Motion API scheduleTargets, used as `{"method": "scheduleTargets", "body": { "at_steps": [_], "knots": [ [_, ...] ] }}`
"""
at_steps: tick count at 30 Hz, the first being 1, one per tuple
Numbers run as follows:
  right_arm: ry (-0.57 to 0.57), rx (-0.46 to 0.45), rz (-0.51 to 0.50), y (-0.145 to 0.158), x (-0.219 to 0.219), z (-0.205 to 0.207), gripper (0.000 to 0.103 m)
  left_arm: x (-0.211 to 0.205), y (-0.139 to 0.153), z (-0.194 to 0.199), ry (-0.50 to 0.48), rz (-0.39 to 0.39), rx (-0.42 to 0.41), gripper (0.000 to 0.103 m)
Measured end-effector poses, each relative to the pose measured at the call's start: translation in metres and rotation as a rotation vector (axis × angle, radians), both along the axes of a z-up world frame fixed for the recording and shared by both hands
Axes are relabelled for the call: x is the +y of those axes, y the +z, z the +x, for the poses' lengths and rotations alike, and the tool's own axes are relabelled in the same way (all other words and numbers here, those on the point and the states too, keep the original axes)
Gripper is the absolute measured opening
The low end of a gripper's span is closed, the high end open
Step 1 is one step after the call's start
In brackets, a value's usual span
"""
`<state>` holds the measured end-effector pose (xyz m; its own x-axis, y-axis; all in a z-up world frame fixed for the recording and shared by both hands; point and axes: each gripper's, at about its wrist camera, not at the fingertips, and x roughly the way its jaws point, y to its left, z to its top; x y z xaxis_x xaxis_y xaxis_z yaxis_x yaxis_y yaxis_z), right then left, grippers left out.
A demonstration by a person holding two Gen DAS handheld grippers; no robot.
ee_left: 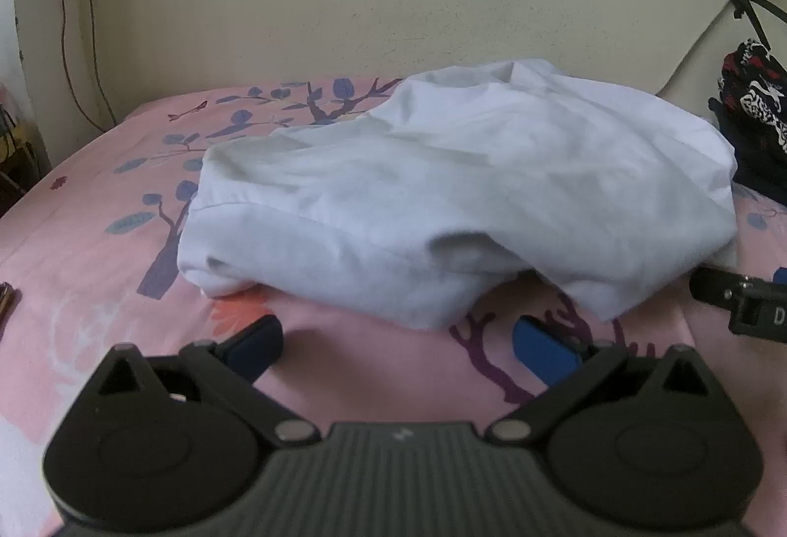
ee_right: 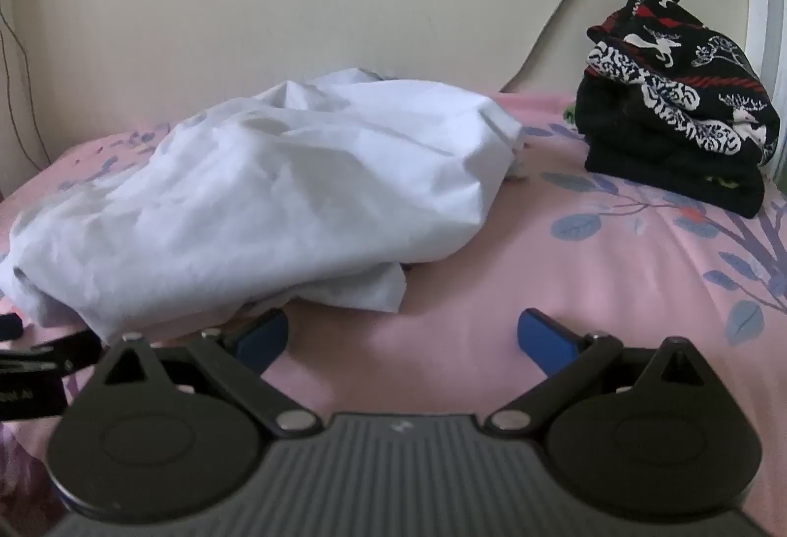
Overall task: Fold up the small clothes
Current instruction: 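Grasp the white T-shirt with both grippers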
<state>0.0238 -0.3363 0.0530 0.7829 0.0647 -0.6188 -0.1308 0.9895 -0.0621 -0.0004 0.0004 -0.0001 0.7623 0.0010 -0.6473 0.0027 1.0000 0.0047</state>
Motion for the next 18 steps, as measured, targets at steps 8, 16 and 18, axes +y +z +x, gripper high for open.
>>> {"method": "scheduleTargets", "body": {
  "at_steps": [8, 16, 18],
  "knots": [
    [0.168, 0.055, -0.013, 0.008, -0.011, -0.02, 0.095, 0.028, 0.01, -0.015, -0.125, -0.037, 0.041, 0.103],
    [0.156, -0.119, 0.024, 0.066, -0.055, -0.021, 0.092, 0.134, 0.057, -0.021, 0.011, -0.41, -0.013, 0.103],
    [0.118, -0.124, 0.054, 0.073, -0.055, 0.021, 0.089, 0.142, 0.049, 0.007, 0.033, -0.468, 0.036, 0.101]
  ]
}}
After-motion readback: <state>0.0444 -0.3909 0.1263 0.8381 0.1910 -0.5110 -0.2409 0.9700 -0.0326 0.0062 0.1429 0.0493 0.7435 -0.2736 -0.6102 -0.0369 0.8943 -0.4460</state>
